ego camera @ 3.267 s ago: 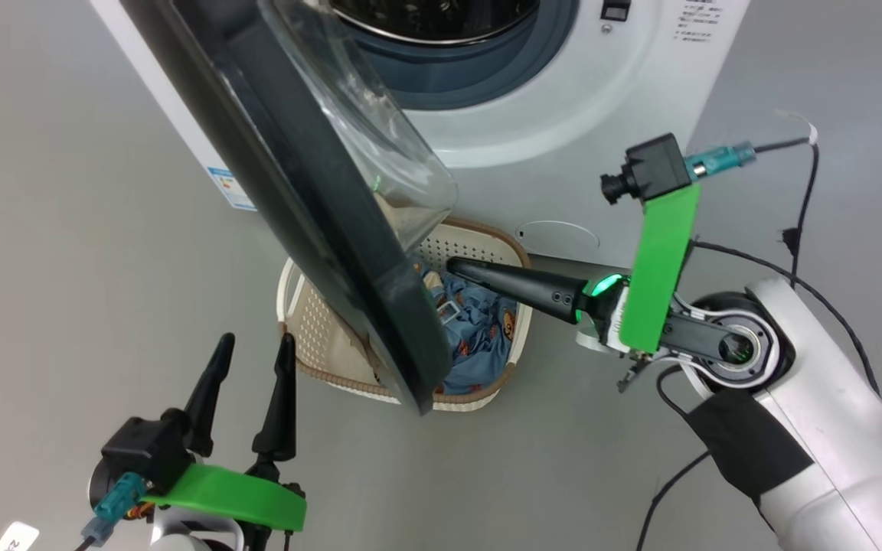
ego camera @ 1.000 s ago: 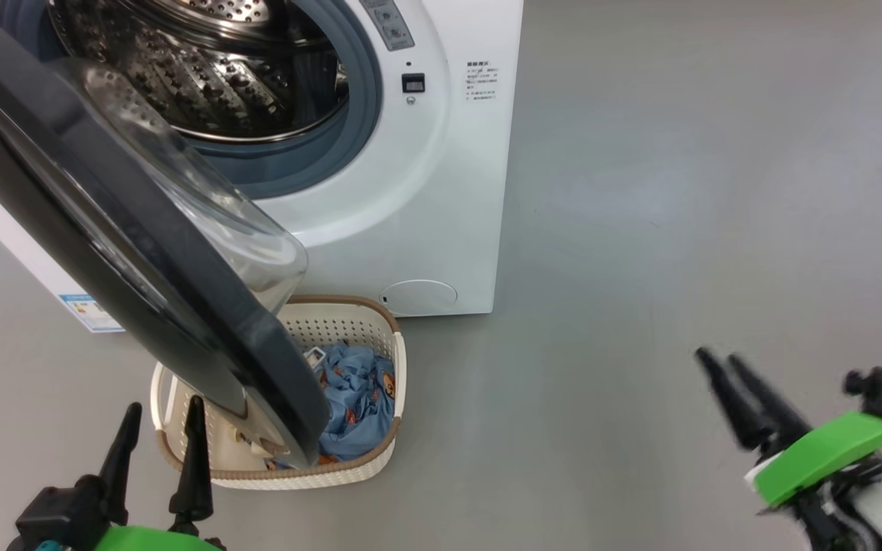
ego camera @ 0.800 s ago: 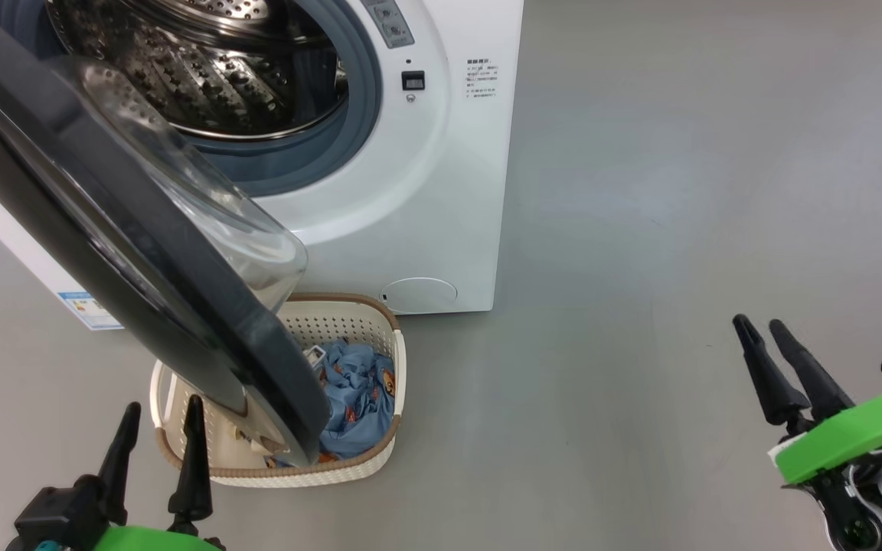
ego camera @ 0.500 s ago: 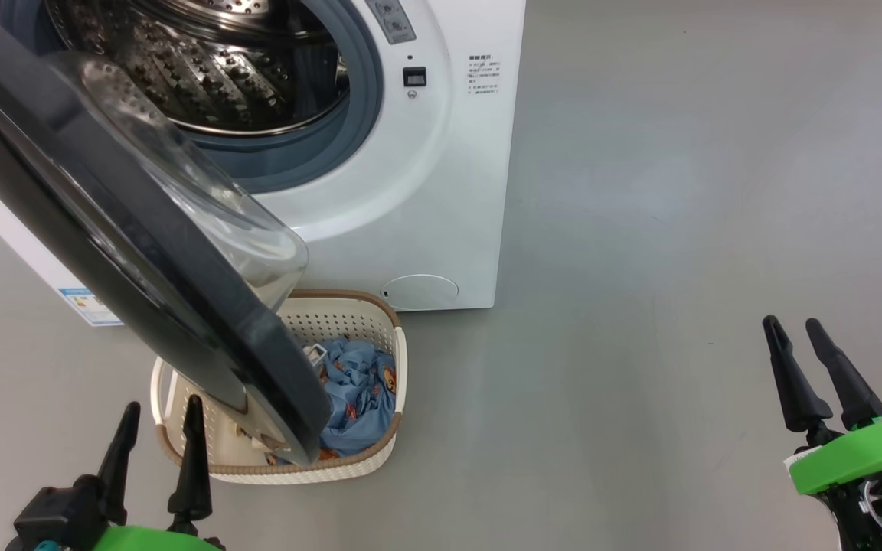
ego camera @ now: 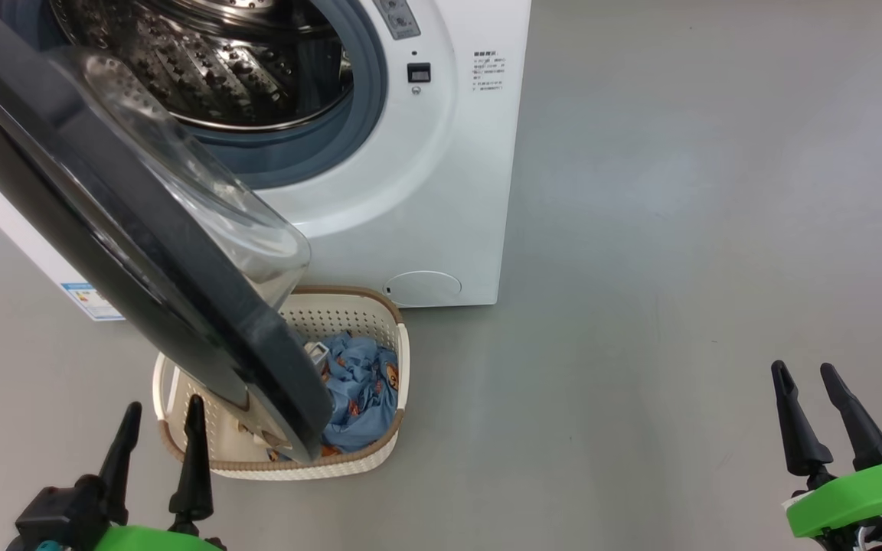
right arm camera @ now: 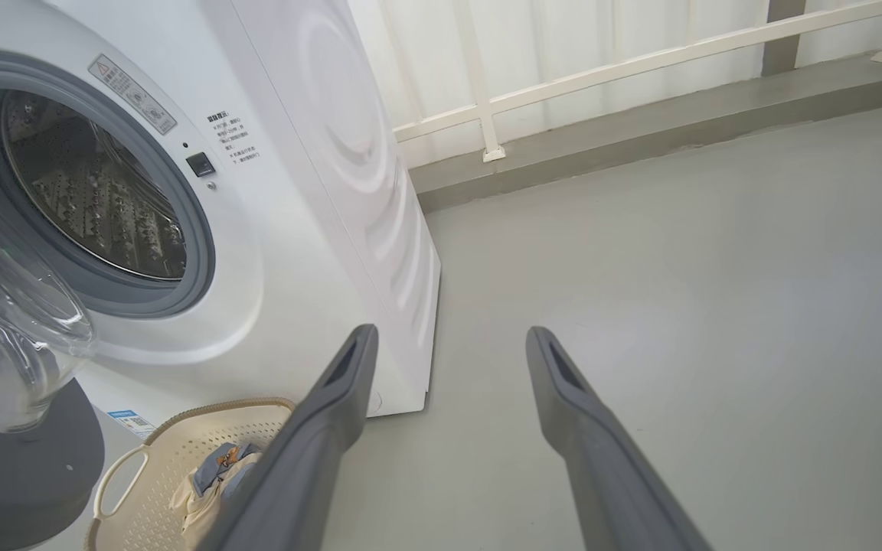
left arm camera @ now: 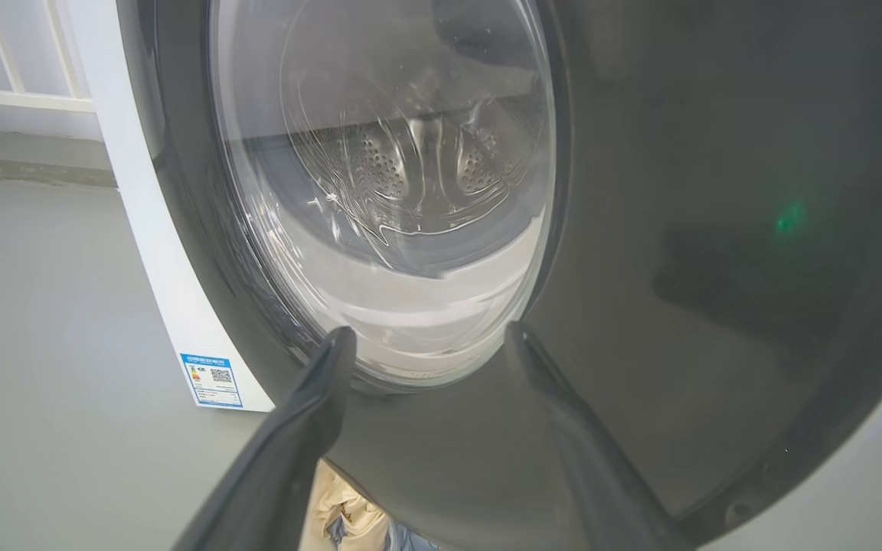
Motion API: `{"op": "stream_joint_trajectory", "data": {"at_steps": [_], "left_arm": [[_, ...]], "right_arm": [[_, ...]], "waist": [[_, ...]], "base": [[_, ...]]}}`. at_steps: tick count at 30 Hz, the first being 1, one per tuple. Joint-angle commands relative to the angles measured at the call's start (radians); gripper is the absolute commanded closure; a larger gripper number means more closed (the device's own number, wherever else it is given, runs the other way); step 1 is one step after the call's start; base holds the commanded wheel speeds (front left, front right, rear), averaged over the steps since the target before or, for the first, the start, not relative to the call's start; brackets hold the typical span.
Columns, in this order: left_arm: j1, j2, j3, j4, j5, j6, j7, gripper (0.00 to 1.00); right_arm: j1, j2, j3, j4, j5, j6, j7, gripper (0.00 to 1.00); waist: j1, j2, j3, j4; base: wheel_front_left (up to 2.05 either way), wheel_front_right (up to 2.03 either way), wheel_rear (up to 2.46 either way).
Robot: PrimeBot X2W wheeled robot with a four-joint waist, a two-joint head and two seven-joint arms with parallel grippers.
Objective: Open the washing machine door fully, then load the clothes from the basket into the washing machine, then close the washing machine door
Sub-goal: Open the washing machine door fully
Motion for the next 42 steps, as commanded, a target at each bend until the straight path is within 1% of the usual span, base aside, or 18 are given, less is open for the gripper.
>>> {"op": "stream_joint_trajectory", "data": {"at_steps": [1,9,10,11,12,16,21,28,29,32,35,37,42], "left_arm": [[-0.011,0.012,0.034,-0.022,0.008,-0.003,-0.006,0.00],[-0.013,0.015,0.031,-0.019,0.005,-0.003,-0.006,0.00],[-0.014,0.016,0.029,-0.018,0.003,-0.003,-0.006,0.14],[-0.014,0.016,0.027,-0.016,0.001,-0.003,-0.006,0.66],[-0.015,0.016,0.025,-0.014,-0.001,-0.003,-0.006,1.00],[-0.022,0.013,0.025,-0.013,-0.010,-0.003,-0.006,1.00],[-0.040,0.008,0.053,-0.049,-0.052,-0.003,-0.006,1.00],[-0.072,0.012,0.094,-0.203,-0.086,-0.003,-0.006,1.00],[-0.072,0.012,0.094,-0.203,-0.086,-0.003,-0.006,1.00],[-0.084,0.009,0.092,-0.296,-0.092,-0.003,-0.006,1.00],[-0.094,0.004,0.064,-0.396,-0.090,-0.003,-0.006,1.00],[-0.097,0.005,0.030,-0.456,-0.059,-0.002,-0.001,1.00],[-0.122,-0.007,-0.126,-0.589,0.006,0.007,0.067,1.00]], "right_arm": [[0.013,-0.015,0.012,-0.019,-0.017,0.001,-0.013,0.00],[0.017,-0.003,0.007,-0.019,-0.032,0.001,-0.013,0.00],[0.016,-0.002,0.006,-0.019,-0.033,0.001,-0.013,0.00],[0.016,-0.002,0.005,-0.019,-0.034,0.001,-0.013,0.00],[0.016,-0.002,0.003,-0.020,-0.035,0.001,-0.013,0.00],[0.019,0.002,-0.003,-0.021,-0.040,0.001,-0.013,0.00],[0.025,0.003,-0.006,-0.018,-0.038,0.001,-0.013,0.00],[0.034,0.002,-0.012,-0.023,-0.041,0.001,-0.013,0.00],[0.034,0.002,-0.012,-0.023,-0.041,0.001,-0.013,0.00],[0.040,0.002,-0.016,-0.027,-0.042,0.001,-0.013,0.00],[0.046,0.004,-0.020,-0.030,-0.043,0.001,-0.013,0.00],[0.048,0.004,-0.021,-0.032,-0.043,0.001,-0.013,0.00],[0.047,0.003,-0.025,-0.035,-0.042,0.001,-0.013,0.00]], "waist": [[-0.0001,0.0000,0.001,0.000],[-0.0001,0.0000,0.002,0.000],[-0.0001,0.0000,0.002,0.000],[-0.0001,0.0000,0.001,0.001],[-0.0001,0.0000,0.001,0.002],[-0.0001,0.0000,-0.001,0.010],[-0.0001,0.0000,-0.011,0.023],[-0.0001,0.0000,-0.032,0.040],[-0.0001,0.0000,-0.032,0.040],[-0.0001,0.0000,-0.039,0.047],[-0.0001,0.0000,-0.042,0.054],[-0.0001,0.0000,-0.042,0.057],[-0.0001,0.0000,-0.038,0.063]], "base": [[0.00,0.00,0.00],[0.00,0.00,0.00],[0.00,0.00,0.00],[0.00,0.00,0.00],[0.00,0.00,0.00],[0.00,0.00,0.00],[0.00,0.00,0.00],[0.00,0.00,0.00],[0.00,0.00,0.00],[0.00,0.00,0.00],[0.00,0.00,0.00],[0.00,0.00,0.00],[0.00,0.00,0.00]]}}
